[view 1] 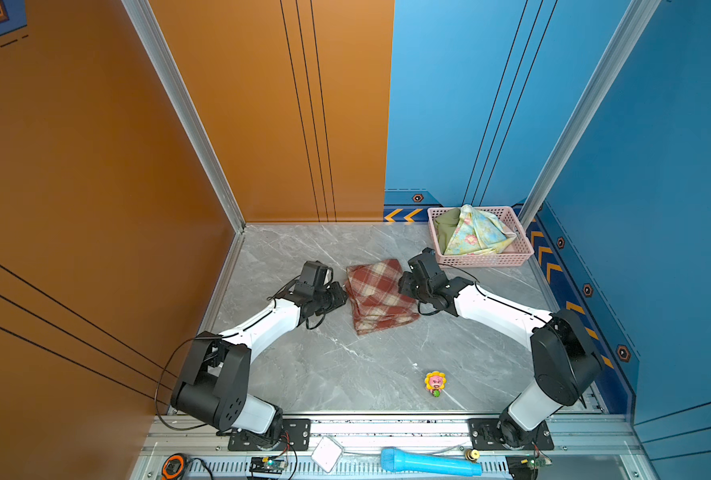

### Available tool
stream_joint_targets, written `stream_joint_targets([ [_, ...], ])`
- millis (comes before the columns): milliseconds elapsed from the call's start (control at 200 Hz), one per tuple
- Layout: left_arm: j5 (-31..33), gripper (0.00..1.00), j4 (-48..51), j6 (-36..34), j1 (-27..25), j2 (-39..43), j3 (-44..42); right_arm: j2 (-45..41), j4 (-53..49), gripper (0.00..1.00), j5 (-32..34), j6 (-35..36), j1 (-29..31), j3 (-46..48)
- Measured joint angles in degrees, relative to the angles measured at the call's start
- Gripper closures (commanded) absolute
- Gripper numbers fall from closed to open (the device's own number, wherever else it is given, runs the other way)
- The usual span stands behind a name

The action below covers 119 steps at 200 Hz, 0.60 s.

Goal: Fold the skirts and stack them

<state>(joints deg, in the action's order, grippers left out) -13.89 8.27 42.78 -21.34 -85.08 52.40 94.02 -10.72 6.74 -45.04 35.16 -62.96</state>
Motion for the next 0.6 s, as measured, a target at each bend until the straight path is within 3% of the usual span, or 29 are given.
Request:
stream_joint_targets([
  [355, -1.38, 0.73, 1.51, -3.93, -5.38, -18.60, 19.47, -0.57, 11.32, 0.52, 1.68, 0.87, 0.35, 7.87],
  [596, -3.65, 0.74, 1.14, -5.35, -6.21, -31.10, 28.81, 1.36, 17.42, 0.56, 5.44, 0.85, 5.60, 9.42],
])
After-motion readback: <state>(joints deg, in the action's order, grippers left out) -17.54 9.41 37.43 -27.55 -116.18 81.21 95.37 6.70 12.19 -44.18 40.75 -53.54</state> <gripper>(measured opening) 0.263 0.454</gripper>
